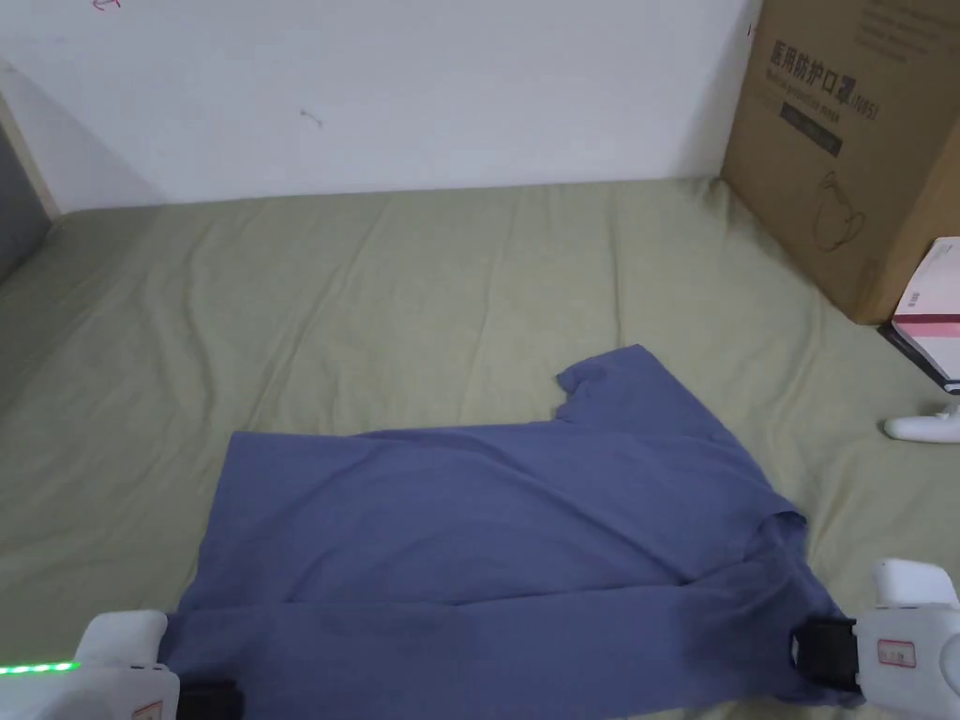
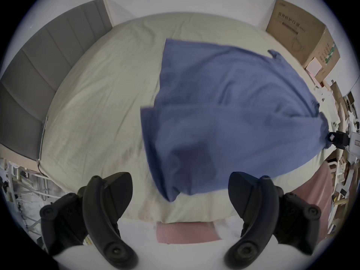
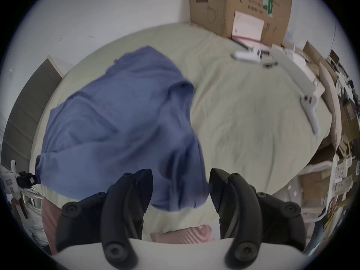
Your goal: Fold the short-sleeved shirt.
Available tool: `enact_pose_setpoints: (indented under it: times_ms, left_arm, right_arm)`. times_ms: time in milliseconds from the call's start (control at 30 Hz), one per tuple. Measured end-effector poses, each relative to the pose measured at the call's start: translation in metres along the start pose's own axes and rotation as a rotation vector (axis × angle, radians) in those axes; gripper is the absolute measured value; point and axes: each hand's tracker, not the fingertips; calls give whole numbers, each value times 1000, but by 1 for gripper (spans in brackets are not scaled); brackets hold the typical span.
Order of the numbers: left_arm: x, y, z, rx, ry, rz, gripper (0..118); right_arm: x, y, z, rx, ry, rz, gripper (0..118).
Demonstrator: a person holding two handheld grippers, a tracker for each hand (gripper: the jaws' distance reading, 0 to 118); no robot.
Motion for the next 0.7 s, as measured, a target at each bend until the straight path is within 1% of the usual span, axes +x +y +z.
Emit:
enact_pose_setpoints:
  times_ms: [67, 100, 133, 167, 200, 233, 267, 300, 333, 367, 400, 533, 567, 633, 667, 700]
  left_arm:
    - [3, 17, 14, 38, -5, 19, 97]
    - [5, 26, 19, 69, -15, 34, 89]
    - [7, 34, 22, 102, -33, 45, 73]
    - [10, 42, 25, 126, -45, 58, 38]
    - [14, 51, 24, 132, -50, 60, 7]
    - [19, 58, 19, 134, -42, 49, 0]
    - [25, 64, 15, 156, -20, 47, 0]
    - [30, 69, 11, 158, -6, 30, 0]
    - [34, 75, 5, 147, -9, 17, 0]
    - [36, 79, 2, 143, -20, 20, 0]
    - [38, 82, -1, 138, -43, 23, 0]
    - [41, 97, -17, 127, -58, 28, 0]
    - [40, 102, -21, 123, -58, 33, 0]
    - [38, 111, -30, 116, -65, 42, 0]
    - [38, 116, -34, 115, -67, 46, 0]
    - [38, 121, -38, 115, -68, 48, 0]
  right_arm:
    - [-9, 15, 18, 67, 2, 25, 64]
    - [-13, 24, 25, 92, 15, 40, 64]
    - [-20, 34, 34, 116, 43, 50, 63]
    - [-26, 43, 40, 138, 63, 55, 54]
    - [-33, 50, 42, 148, 65, 56, 36]
    - [-41, 57, 42, 144, 48, 57, 8]
    - [-49, 64, 38, 149, 7, 62, 0]
    - [-55, 67, 32, 150, 1, 69, 0]
    - [-59, 70, 24, 139, 25, 69, 0]
    - [-62, 72, 16, 97, 74, 57, 0]
    - [-62, 76, 5, 79, 93, 35, 0]
    - [-75, 95, -17, 76, 78, 53, 0]
    - [-68, 83, -5, 70, 97, 46, 0]
    - [-69, 84, -4, 71, 111, 37, 0]
    - [-57, 122, -42, 76, 113, 46, 0]
    - [-58, 127, -46, 91, 111, 75, 0]
